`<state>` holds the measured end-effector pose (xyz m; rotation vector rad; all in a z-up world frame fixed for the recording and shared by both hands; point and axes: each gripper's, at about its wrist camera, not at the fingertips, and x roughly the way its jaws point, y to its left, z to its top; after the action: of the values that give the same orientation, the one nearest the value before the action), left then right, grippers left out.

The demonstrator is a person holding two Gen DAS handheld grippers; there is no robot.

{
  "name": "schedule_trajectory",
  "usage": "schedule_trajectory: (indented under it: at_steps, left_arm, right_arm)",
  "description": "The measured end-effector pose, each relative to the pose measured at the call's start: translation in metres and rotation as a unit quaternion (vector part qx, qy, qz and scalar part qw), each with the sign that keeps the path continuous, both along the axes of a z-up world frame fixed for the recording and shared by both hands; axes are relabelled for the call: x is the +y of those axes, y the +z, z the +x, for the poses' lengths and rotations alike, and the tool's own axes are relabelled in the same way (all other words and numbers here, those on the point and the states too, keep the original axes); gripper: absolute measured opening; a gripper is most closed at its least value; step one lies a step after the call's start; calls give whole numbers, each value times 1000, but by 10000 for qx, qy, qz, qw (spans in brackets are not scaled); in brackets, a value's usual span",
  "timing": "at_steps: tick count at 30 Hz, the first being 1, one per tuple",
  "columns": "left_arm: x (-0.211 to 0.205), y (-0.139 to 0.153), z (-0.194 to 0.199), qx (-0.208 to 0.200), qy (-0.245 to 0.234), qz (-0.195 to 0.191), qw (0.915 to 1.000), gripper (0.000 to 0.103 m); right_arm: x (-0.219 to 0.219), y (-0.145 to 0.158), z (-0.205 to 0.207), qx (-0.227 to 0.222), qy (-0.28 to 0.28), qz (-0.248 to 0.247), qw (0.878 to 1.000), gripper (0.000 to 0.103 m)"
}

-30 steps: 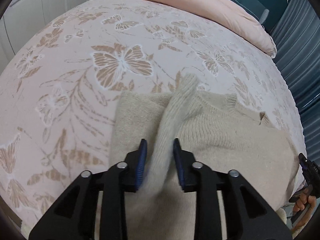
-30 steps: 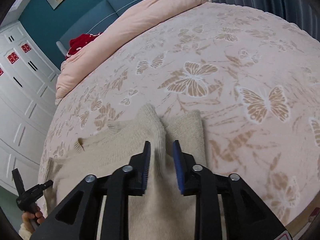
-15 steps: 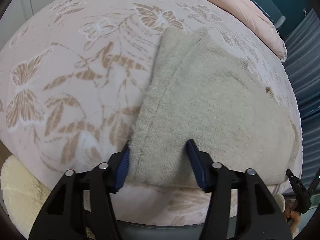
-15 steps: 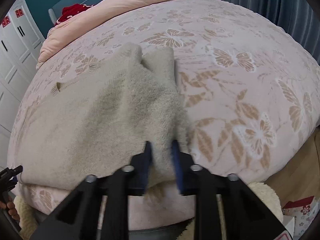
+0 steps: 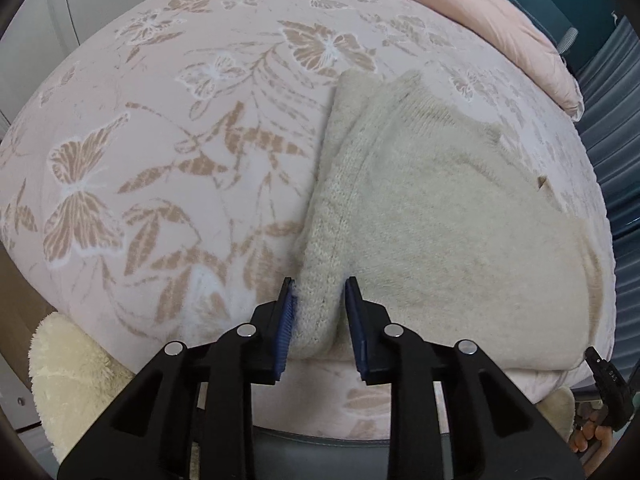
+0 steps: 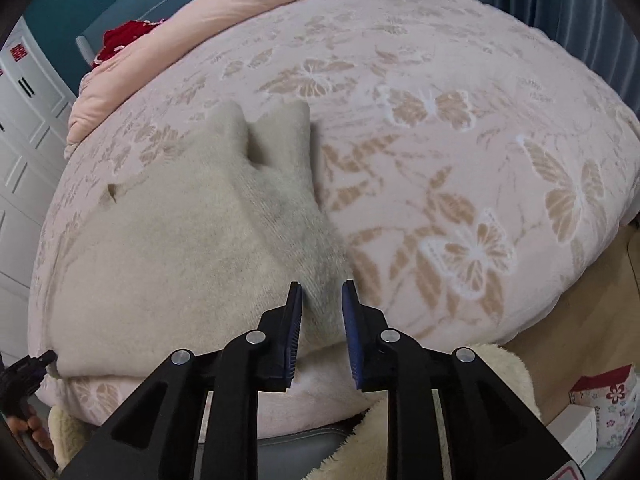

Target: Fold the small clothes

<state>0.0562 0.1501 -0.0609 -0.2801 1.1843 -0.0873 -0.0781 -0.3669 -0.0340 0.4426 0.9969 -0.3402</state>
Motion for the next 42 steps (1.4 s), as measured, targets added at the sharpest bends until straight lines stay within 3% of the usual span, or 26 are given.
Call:
schedule_trajectory:
  at_steps: [2,3,4,5,7,10,15,17,18,19,21,22,23,25,28,31,33,34,35,37,38,40,42]
  left_arm:
    - [-4,17,5,-173,-116,-120,9997,33]
    - [-8,25,10,-263,-172,-134,9994,37]
    - [-14,32,17,-372,-238,-147,9989,47]
    - [-22,37,25,-468,-317,-138,9983,65]
    - [-40,43,46,-619,-447,22,9971,85]
    - [-63,40,80,-922,-612,461,9928,92]
    - [-74,-3,131,-370,-698,751,9940,91]
    - [-74,-20,141,-170,-702,879,9935,76]
    - [-72,-24,142,-112,-715,852,9937,72]
    - [-69,-25,141,-146,-724,729,9946,66]
    - [-67,-19,137,-259,-784,679,9943,41]
    - [-67,-15,135,-281,-848,715,9934,13]
    - [-65,-8,134,-304,-864,632,9938,7]
    - [-59,16,131,-581,-801,298,9947,7]
    - [-63,37,137,-806,-800,343,9929,7]
    - [-74,8,158,-528,-891,743,9918,8]
    - [-76,-27,170,24,-839,856,9928,10]
    - [-75,-33,169,35,-777,821,9936,10]
    - [-74,-26,165,-93,-724,828,9939,11]
    - [-74,-7,153,-318,-750,813,9933,15]
    - [-75,5,145,-426,-780,821,9927,22]
    - [-79,27,131,-719,-847,795,9906,35]
    - [-91,40,118,-884,-904,684,9896,45]
  right_arm:
    - [0,18,8,-248,90,-134,9996,35]
    - [0,25,15,-360,113,-140,9992,46]
    - [-1,30,23,-462,159,-85,9988,51]
    - [-1,32,36,-519,218,-14,9984,51]
    - [1,32,64,-479,351,29,9982,55]
    - [10,21,106,-296,589,-252,9975,61]
    - [16,-15,157,180,799,-443,9956,67]
    - [16,-30,167,363,835,-293,9954,52]
    - [18,-32,167,326,856,-165,9957,29]
    - [19,-30,165,254,840,-111,9961,16]
    - [21,-17,158,-52,842,-4,9964,9]
    - [22,-7,153,-265,851,114,9960,8]
    - [22,5,148,-498,839,228,9950,8]
    - [18,36,138,-1080,830,408,9898,8]
    - [10,63,137,-1449,768,219,9862,8]
    - [-6,19,162,-708,558,-72,9959,12]
    - [-23,-36,179,298,386,279,9984,12]
    - [-28,-45,179,357,259,439,9981,12]
    - [-29,-36,173,126,152,499,9986,14]
    - [-24,-6,160,-268,50,248,9993,36]
    - [-17,11,152,-468,27,59,9989,40]
    - [1,32,143,-752,265,86,9968,38]
    - [33,34,146,-748,756,368,9937,32]
